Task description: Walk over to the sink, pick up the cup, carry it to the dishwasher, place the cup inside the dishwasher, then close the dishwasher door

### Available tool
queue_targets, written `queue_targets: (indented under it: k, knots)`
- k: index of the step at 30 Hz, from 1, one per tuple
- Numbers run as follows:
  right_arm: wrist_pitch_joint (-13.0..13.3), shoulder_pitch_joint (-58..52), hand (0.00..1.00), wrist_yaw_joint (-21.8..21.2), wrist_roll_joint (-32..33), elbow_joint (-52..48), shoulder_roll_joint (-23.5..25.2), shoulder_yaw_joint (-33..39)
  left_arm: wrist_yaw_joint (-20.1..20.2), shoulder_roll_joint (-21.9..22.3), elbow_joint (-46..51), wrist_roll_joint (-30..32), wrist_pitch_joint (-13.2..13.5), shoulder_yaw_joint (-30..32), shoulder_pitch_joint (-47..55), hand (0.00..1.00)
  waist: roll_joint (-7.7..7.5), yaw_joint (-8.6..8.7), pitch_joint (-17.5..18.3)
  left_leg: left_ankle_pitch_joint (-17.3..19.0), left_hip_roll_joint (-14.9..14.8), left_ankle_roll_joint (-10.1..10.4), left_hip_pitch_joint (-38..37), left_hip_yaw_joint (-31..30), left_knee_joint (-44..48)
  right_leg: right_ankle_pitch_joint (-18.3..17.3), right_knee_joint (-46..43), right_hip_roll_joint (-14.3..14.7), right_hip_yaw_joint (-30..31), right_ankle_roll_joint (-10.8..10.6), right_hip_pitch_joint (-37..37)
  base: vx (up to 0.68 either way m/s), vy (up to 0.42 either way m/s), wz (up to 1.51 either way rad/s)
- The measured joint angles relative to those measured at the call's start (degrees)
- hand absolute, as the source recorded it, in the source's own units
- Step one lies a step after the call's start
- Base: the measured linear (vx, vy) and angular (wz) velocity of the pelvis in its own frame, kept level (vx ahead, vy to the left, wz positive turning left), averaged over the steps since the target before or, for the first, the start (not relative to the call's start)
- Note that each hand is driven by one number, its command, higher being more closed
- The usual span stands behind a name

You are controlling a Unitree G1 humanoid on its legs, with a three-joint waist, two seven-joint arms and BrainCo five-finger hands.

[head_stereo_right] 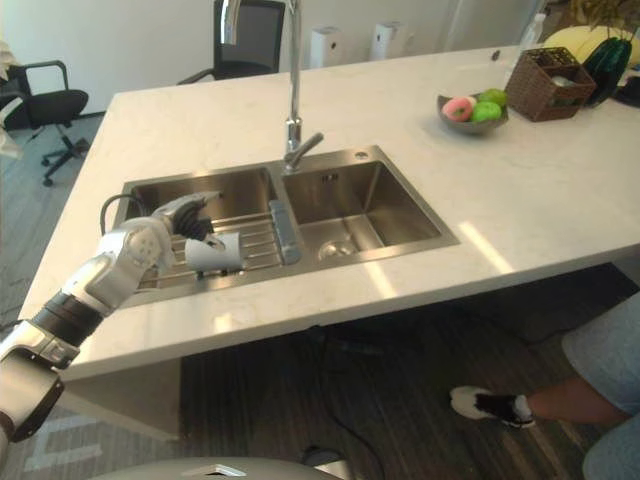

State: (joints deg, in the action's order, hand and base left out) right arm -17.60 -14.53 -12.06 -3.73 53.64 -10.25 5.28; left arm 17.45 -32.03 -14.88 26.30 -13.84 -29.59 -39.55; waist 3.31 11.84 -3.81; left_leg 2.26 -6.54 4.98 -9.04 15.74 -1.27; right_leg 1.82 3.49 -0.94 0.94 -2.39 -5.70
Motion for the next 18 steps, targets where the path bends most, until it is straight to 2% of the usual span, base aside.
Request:
queue_targets:
  k: [6, 11, 18]
  knots:
    - [-1.0, -0.8, 0.0, -0.1, 0.1, -0.9, 0.0, -0.6, 2.2, -1.3, -1.4, 1.1, 0.3, 0.0, -0.4, 0.0, 0.25, 0.77, 0.1, 0.0, 0.1, 0.0, 0.0, 0.0, -0.6, 0.0, 0.4, 0.0, 0.0, 0.0, 0.1, 0.0, 0.0, 0.0]
    - [-1.4, -1.1, 0.0, -0.3, 1.4, -1.0, -0.1, -0.6, 2.9, -1.4, -2.6, 2.0, 0.6, 0.1, -0.4, 0.0, 0.36, 0.68, 0.2, -0.1, 0.1, 0.0, 0.6, 0.1, -0.9, 0.0, 0.4, 0.1, -0.1, 0.0, 0.9, 0.0, 0.0, 0.0]
    - [-1.6, -1.1, 0.0, -0.3, 2.4, -1.0, -0.7, -0.7, 2.9, -1.4, -3.0, 4.3, 2.8, 0.3, 1.3, 0.0, 0.65, 0.64, 0.1, -0.1, 0.1, 0.0, 0.9, 0.1, -0.9, 0.0, 0.4, 0.1, -0.2, 0.0, 1.0, -0.01, -0.002, 0.0]
